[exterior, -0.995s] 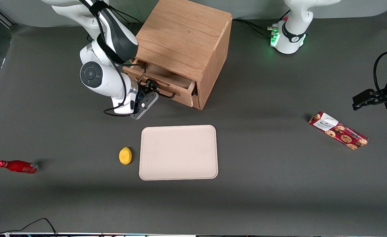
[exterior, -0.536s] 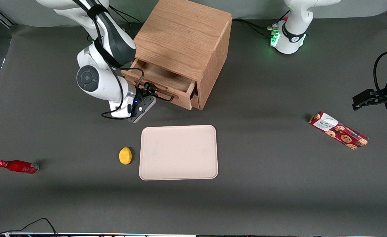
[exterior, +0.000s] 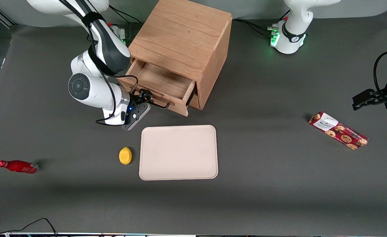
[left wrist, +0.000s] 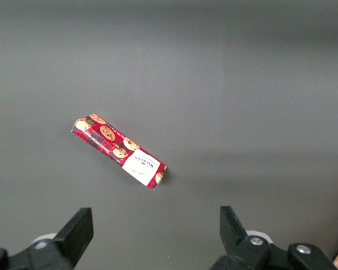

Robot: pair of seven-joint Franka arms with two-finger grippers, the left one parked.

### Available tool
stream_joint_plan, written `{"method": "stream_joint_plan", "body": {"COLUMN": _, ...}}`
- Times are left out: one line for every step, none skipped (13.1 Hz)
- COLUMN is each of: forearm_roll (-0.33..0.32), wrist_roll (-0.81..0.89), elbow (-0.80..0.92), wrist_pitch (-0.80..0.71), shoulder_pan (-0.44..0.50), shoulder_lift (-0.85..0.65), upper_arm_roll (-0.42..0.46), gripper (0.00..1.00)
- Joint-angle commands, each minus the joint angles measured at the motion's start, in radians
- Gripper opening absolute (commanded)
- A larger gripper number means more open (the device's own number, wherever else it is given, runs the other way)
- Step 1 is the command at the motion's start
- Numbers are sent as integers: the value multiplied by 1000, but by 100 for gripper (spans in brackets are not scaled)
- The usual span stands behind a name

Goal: Open upper drawer
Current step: 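Pull the upper drawer outward from the cabinet with the right gripper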

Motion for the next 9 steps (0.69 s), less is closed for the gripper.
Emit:
{"method": "stream_joint_plan", "body": {"forearm_roll": -17, "wrist_roll": -47, "elbow": 31, "wrist_pitch": -13, "shoulder_pan": -1, "shoulder_lift": 13, "upper_arm_roll": -23, "gripper": 100}}
{"method": "stream_joint_plan", "body": {"forearm_roll": -19, "wrist_roll": -53, "elbow": 31, "wrist_pitch": -15, "shoulder_pan": -3, "shoulder_lift": 13, "upper_arm_roll": -26, "gripper": 100}}
{"method": "stream_joint_plan", "body": {"forearm_roll": -19, "wrist_roll": -55, "elbow": 33, "wrist_pitch": -15, "shoulder_pan": -3, "shoulder_lift": 14, "upper_arm_roll": -26, "gripper": 100}}
{"method": "stream_joint_plan", "body": {"forearm_roll": -19, "wrist_roll": -64, "elbow": 37, "wrist_pitch": -15, "shoulder_pan": -3, "shoulder_lift": 16, "upper_arm_roll": -28, "gripper": 100}}
{"method": "stream_joint_plan", "body": {"forearm_roll": -20, "wrist_roll": -71, "elbow": 40, "wrist_pitch": -15, "shoulder_pan": -1, "shoulder_lift": 22, "upper_arm_roll": -46, "gripper": 100}}
{"method": "stream_joint_plan", "body": {"forearm_roll": -25, "wrist_roll": -84, "elbow": 49, "wrist_pitch": -15, "shoulder_pan": -1, "shoulder_lift": 24, "upper_arm_roll": -54, "gripper": 100}}
{"method": "stream_joint_plan", "body": {"forearm_roll": -31, "wrist_roll": -88, "elbow": 51, "wrist_pitch": -15, "shoulder_pan": -1, "shoulder_lift": 31, "upper_arm_roll": -55, "gripper": 100}}
{"method": "stream_joint_plan", "body": {"forearm_roll": -43, "wrist_roll": -90, "elbow": 57, "wrist_pitch": -15, "shoulder_pan": -1, "shoulder_lift": 36, "upper_arm_roll": -63, "gripper": 100}}
{"method": "stream_joint_plan", "body": {"forearm_roll": -53, "wrist_roll": -90, "elbow": 62, "wrist_pitch": -15, "shoulder_pan": -1, "shoulder_lift": 42, "upper_arm_roll": -66, "gripper": 100}}
